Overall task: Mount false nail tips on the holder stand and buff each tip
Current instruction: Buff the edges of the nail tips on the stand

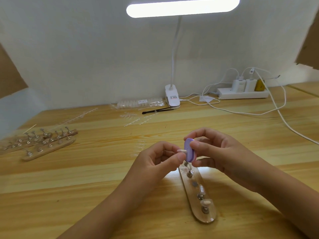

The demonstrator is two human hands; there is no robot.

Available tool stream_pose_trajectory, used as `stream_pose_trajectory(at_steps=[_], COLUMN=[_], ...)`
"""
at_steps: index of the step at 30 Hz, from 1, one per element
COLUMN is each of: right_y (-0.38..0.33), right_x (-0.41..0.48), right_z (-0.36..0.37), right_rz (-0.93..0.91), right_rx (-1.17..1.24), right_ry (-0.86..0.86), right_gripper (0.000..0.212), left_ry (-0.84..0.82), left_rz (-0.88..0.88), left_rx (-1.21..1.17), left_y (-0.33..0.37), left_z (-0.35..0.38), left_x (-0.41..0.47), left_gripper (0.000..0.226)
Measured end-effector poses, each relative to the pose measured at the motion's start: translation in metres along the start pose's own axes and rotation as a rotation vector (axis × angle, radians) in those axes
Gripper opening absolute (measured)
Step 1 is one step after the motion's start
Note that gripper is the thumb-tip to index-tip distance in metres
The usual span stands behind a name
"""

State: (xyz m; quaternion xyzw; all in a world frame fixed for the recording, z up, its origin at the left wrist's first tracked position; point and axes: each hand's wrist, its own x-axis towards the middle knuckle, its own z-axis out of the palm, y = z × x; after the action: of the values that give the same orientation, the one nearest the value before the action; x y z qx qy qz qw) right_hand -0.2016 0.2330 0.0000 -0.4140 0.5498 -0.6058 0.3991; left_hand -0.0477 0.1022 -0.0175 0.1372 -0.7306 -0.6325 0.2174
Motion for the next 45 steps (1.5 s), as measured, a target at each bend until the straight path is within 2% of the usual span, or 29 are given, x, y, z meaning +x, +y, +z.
stream_pose_trajectory(at_steps=[2,6,11,15,21,25,31,34,41,45], right_y=[-0.0004,-0.0003,-0.0021,-0.0011,-0.0018,-0.0031,-0.0037,-0.0044,-0.0039,-0.0024], right_x=[-0.0005,-0.0009,-0.0012,-0.0014,-0.0014,-0.0018,-0.0013,-0.0013,-0.0008,0.0002], right_z=[0.0003,-0.0003,-0.0015,-0.0016,-0.0033,-0.0046,-0.0051,-0.0053,-0.0037,-0.0047], right_rz=[0.010,0.015,0.004,-0.007,-0.017,-0.030,-0.044,-0.051,-0.030,-0.022], right_rx=[0.003,0.007,-0.024,-0.042,-0.042,-0.015,0.062,0.055,0.004,0.015], right_ry=[-0.006,-0.021,-0.030,-0.057,-0.047,-0.030,0.070,0.087,0.091,0.078], right_gripper=[0.027,0.021,0.017,0.021,0.021,0.018,0.026,0.021,0.031,0.020], left_ry=[0.009,0.013,0.047,0.038,0.051,0.048,0.044,0.057,0.071,0.054], left_rz=[0.002,-0.011,-0.049,-0.067,-0.067,-0.042,-0.072,-0.059,-0.037,-0.042], left_rx=[0.006,0.006,-0.061,-0.086,-0.263,-0.188,-0.083,-0.033,-0.010,-0.050], left_y=[0.0000,0.0001,-0.0015,-0.0032,-0.0038,-0.0035,-0.0053,-0.0053,-0.0020,-0.0011], left_z=[0.0004,-0.0001,-0.0011,-0.0048,-0.0069,-0.0079,-0.0064,-0.0054,-0.0035,-0.0031], left_x=[0.0000,0.0000,0.0001,0.0014,0.0048,0.0053,0.0038,0.0037,0.0020,0.0017], left_gripper=[0.026,0.014,0.033,0.027,0.037,0.015,0.031,0.026,0.021,0.016])
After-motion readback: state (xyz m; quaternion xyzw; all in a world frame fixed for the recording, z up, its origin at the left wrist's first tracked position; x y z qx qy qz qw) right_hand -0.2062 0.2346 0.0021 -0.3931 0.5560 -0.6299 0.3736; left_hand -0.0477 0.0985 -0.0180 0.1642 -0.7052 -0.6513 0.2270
